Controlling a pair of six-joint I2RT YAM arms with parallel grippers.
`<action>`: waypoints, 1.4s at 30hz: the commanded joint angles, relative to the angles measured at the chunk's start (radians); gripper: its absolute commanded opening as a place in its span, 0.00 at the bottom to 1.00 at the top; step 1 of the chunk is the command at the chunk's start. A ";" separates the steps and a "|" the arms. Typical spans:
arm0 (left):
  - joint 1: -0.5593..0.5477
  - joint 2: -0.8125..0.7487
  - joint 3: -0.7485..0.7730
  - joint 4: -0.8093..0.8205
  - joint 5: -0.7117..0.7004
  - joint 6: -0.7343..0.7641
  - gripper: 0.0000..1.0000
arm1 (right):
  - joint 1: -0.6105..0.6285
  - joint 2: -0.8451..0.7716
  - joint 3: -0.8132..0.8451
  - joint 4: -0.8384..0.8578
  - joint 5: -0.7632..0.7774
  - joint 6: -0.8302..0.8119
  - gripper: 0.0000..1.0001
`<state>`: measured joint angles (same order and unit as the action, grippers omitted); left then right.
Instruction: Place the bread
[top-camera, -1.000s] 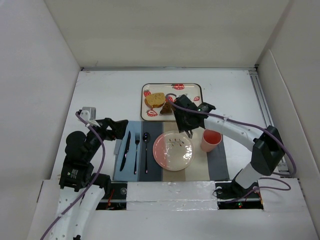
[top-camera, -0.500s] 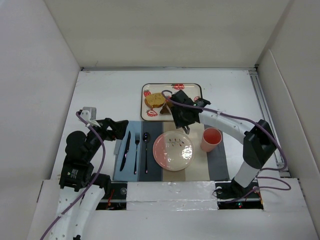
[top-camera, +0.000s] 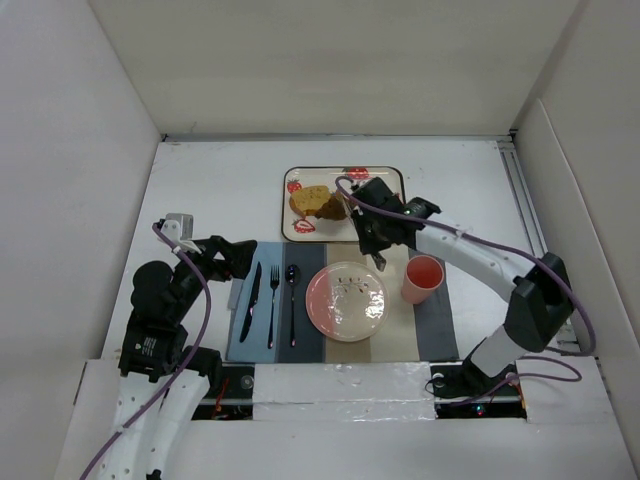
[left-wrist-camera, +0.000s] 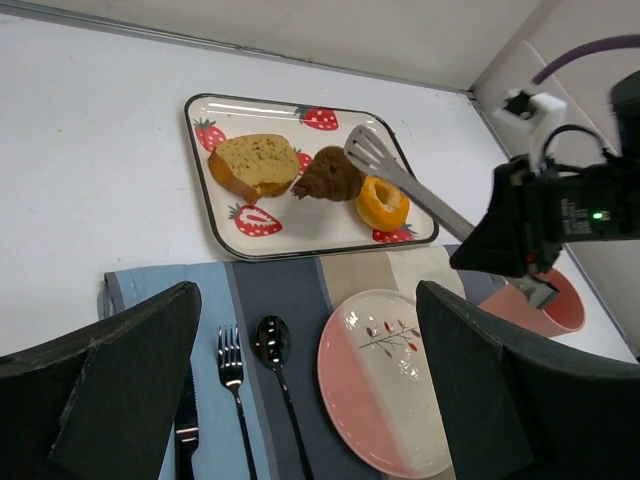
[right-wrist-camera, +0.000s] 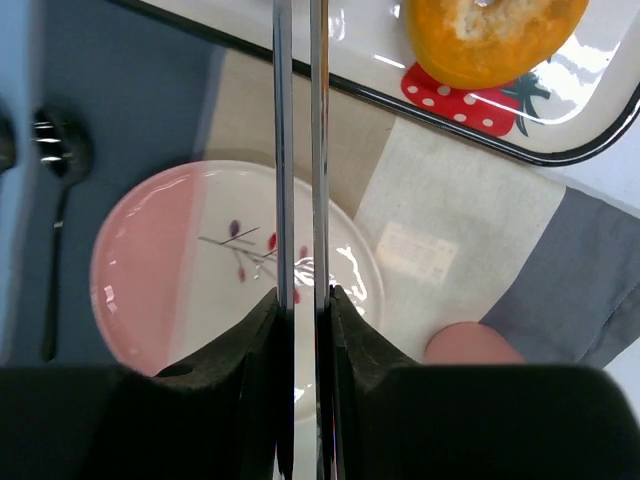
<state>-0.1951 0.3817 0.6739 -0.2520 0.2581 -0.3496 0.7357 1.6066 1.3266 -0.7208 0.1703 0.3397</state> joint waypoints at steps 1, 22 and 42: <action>-0.004 0.002 0.024 0.026 0.010 0.011 0.84 | 0.022 -0.112 0.000 0.026 -0.031 0.015 0.04; -0.004 0.025 0.024 0.034 0.023 0.014 0.83 | 0.424 -0.511 -0.401 -0.117 -0.057 0.401 0.02; -0.004 0.011 0.020 0.036 0.029 0.014 0.83 | 0.274 -0.395 -0.195 -0.089 0.123 0.257 0.47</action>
<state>-0.1951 0.4034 0.6739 -0.2520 0.2699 -0.3485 1.0863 1.1824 1.0851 -0.8288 0.2237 0.6594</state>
